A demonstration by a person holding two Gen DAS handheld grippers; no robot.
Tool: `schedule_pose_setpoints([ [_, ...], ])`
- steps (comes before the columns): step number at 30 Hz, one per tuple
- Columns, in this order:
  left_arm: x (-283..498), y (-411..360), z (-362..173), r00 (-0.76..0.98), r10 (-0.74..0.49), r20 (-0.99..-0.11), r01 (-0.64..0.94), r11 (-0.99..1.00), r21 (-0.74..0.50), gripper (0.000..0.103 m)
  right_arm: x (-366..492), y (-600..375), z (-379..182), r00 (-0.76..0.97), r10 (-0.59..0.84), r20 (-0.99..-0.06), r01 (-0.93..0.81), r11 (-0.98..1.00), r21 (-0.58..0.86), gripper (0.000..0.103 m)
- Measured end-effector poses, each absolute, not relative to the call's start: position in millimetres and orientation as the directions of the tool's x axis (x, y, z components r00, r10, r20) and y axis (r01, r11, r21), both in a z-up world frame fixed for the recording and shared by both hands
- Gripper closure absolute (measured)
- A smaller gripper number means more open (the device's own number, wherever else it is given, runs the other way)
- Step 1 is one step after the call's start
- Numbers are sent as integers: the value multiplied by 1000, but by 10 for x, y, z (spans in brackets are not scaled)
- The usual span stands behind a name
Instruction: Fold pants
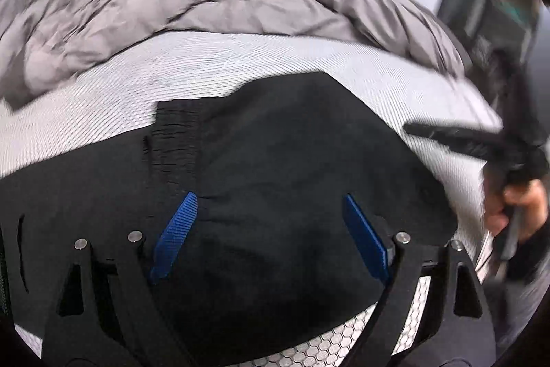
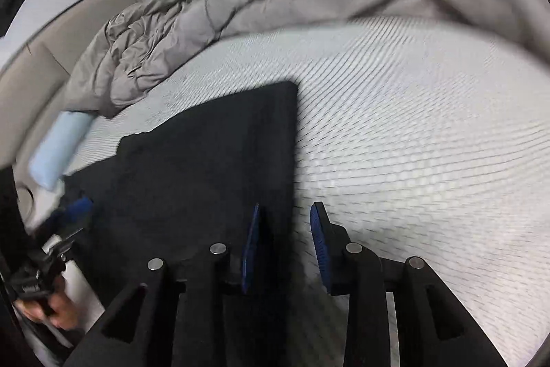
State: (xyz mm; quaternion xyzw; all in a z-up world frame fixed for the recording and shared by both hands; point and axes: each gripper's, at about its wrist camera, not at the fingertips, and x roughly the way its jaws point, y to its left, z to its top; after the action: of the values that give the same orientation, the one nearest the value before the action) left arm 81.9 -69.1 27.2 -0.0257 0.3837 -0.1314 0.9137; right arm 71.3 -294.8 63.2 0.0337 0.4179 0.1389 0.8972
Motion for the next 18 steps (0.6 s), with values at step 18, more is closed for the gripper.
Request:
schedule_pose_setpoints([
  [18, 440, -749, -62, 543, -263, -798, 421, 907, -12, 17, 21, -2665, 346, 525, 202, -827, -447, 892, -66, 66],
])
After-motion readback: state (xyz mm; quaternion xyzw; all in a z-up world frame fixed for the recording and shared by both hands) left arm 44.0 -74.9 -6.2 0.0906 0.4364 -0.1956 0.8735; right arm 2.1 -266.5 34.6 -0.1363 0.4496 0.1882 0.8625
